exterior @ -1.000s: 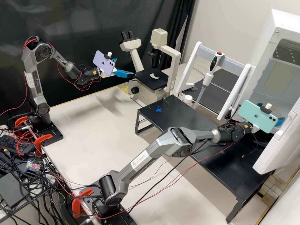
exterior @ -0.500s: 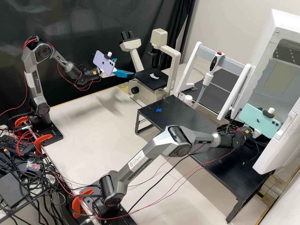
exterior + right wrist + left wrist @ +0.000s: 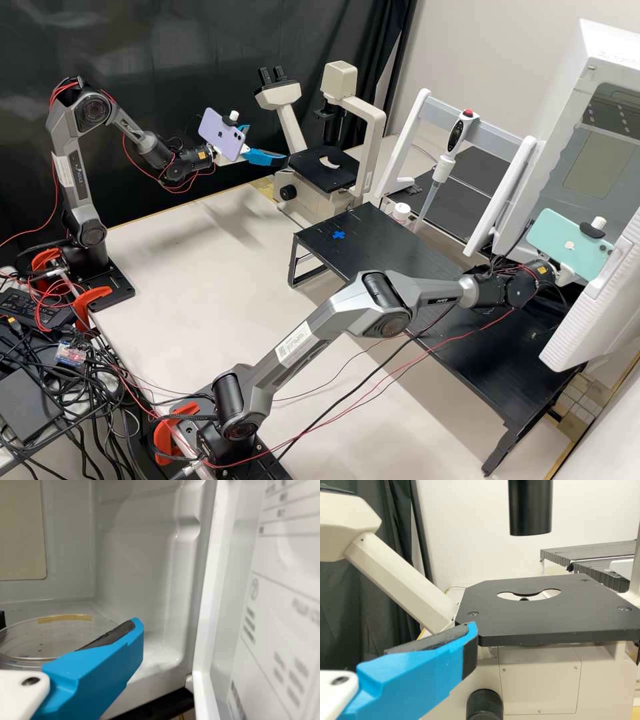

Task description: Move the petri dish to the microscope

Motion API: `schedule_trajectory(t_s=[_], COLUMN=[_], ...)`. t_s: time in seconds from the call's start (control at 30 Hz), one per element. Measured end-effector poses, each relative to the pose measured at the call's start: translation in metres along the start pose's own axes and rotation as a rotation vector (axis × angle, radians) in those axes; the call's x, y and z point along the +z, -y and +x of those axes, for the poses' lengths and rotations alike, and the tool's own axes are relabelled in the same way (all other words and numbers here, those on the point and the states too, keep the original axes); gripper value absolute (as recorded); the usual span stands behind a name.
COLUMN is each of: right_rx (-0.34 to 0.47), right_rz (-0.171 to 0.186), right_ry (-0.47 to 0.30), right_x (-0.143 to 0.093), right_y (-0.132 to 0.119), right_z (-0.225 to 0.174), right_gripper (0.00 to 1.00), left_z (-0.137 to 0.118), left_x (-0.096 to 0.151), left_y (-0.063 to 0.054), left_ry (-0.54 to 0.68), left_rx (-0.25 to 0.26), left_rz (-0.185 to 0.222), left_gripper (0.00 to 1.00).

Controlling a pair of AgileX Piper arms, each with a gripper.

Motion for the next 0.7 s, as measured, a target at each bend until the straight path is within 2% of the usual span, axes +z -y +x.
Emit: schedule_trajectory(t_s=[0.2, 0.4, 0.53, 0.7], right_rx=[-0.007, -0.063, -0.087, -0.064], right_rz=[-0.001, 0.01, 0.031, 0.011], right_ry=[0.003, 0.046, 0.039, 0.017], right_x=[-0.007, 0.002, 0.0, -0.004], right_y=[0.006, 0.019, 0.02, 0.012], right_z=[0.004, -0.006, -0.027, -0.058], right_gripper=[0.0, 0.0, 0.0, 0.0], left_z=[0.0, 0.0, 0.0, 0.0], left_x=[0.0, 0.0, 0.0, 0.0], left_y=[0.0, 0.0, 0.0, 0.0], left_ry=[0.0, 0.0, 0.0, 0.0], left_rx=[0.0, 0.0, 0.0, 0.0], left_rz=[0.0, 0.0, 0.0, 0.0], left_gripper=[1.0, 1.0, 1.0, 1.0])
